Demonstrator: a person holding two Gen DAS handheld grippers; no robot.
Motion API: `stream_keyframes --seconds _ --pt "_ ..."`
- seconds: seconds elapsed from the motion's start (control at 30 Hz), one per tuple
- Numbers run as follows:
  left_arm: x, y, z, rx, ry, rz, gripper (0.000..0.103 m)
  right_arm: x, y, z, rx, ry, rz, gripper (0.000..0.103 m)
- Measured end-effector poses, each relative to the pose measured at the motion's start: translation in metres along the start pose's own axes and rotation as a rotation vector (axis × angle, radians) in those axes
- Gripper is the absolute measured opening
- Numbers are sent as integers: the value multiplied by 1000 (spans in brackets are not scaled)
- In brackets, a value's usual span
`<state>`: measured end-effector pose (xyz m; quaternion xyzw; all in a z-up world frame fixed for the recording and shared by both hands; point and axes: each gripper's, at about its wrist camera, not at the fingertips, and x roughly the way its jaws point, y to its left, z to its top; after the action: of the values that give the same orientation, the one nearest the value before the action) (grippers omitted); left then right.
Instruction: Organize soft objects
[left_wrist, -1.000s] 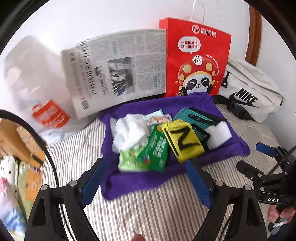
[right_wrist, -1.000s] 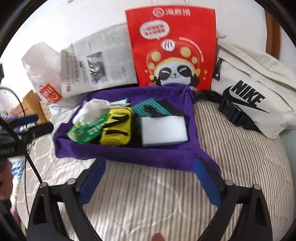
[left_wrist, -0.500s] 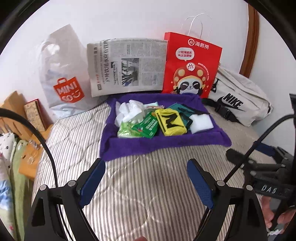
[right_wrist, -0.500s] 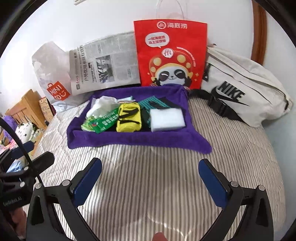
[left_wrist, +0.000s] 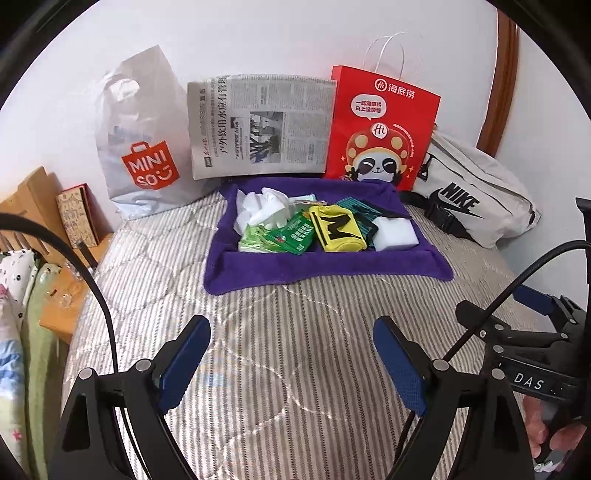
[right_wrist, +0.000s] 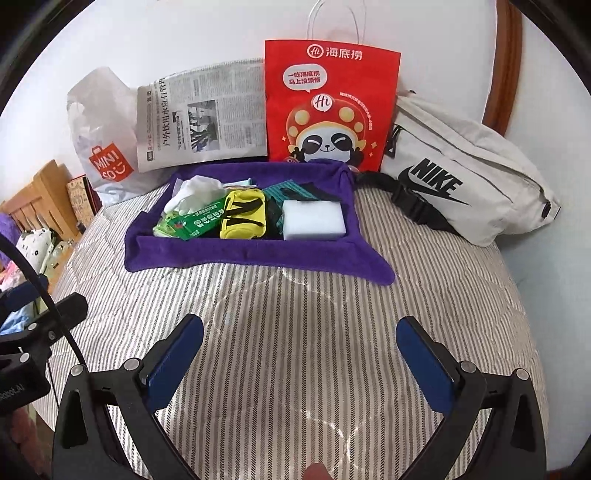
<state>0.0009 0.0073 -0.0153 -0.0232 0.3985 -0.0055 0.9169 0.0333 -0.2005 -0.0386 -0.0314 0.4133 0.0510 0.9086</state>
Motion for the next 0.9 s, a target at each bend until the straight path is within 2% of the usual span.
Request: stream_keyframes --seconds 0.9 --pt "-8 1 2 10 5 13 90 -10 1 -1 -20 -13 -11 103"
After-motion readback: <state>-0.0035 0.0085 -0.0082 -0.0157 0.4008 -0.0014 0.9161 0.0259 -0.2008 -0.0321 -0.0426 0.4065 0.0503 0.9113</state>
